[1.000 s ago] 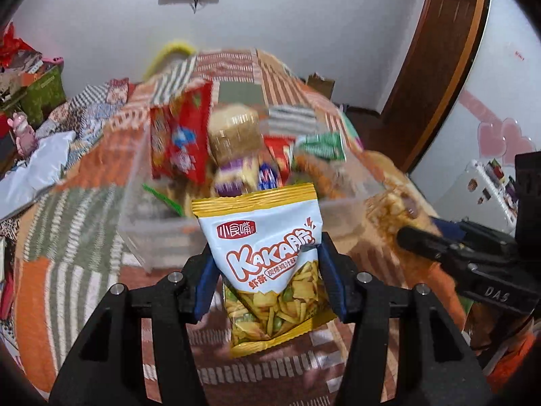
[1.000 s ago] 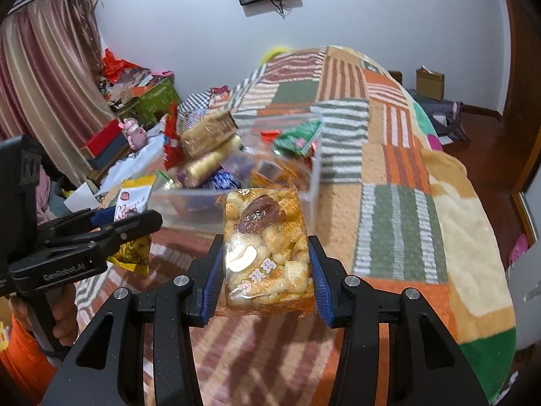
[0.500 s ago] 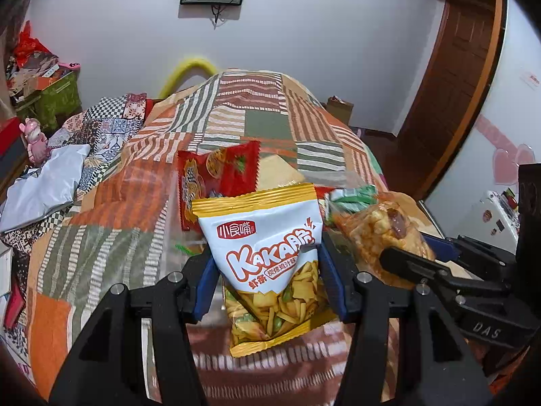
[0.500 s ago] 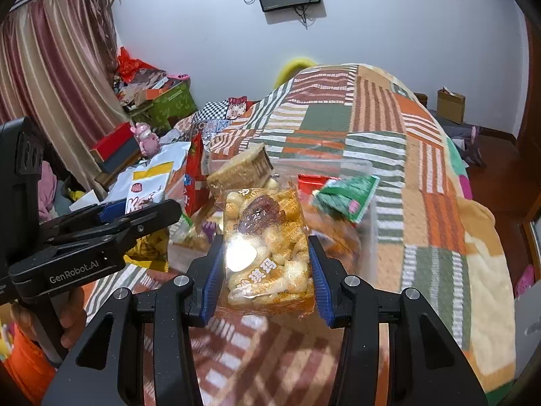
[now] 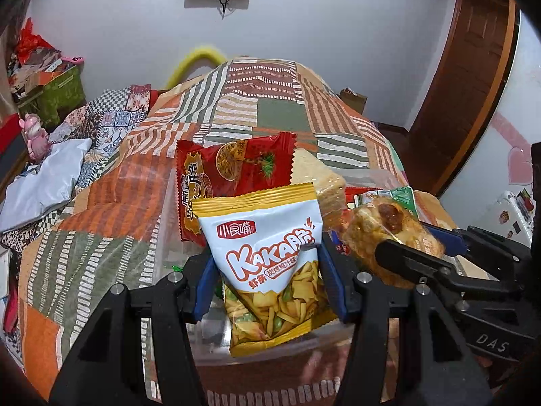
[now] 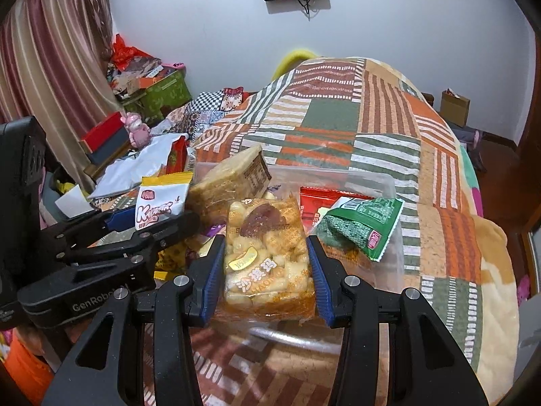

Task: Organize snacks

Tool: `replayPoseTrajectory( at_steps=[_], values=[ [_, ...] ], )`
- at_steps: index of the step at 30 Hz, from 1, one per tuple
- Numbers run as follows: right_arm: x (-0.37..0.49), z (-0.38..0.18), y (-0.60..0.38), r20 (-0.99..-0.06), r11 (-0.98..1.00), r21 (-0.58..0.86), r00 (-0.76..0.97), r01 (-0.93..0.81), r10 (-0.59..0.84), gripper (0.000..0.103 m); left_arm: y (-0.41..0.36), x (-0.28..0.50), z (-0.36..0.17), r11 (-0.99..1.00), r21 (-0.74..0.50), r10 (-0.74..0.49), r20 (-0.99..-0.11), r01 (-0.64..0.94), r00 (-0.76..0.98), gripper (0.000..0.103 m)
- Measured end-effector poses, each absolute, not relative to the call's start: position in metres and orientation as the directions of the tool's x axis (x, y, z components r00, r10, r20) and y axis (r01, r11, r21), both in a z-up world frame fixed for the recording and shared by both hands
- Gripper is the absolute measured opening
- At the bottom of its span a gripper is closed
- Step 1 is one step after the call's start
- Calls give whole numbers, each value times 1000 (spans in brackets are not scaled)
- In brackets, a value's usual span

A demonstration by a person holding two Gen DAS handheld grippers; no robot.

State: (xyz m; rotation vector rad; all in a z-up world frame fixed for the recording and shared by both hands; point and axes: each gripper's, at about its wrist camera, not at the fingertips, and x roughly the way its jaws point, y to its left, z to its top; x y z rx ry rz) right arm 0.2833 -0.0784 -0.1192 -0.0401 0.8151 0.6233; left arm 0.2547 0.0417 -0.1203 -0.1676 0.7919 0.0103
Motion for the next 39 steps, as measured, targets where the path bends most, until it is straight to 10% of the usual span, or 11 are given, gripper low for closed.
replayPoseTrajectory(
  at_steps=[18, 39],
  values=[
    [276, -120, -65, -719, 824, 102, 531, -558, 449, 51, 54, 255, -127, 978, -192, -85, -734, -86, 674, 65],
    [197, -31, -124, -529, 822, 128, 663, -555, 530, 65, 34, 147, -22, 990, -143, -64, -517, -12, 854, 75]
  ],
)
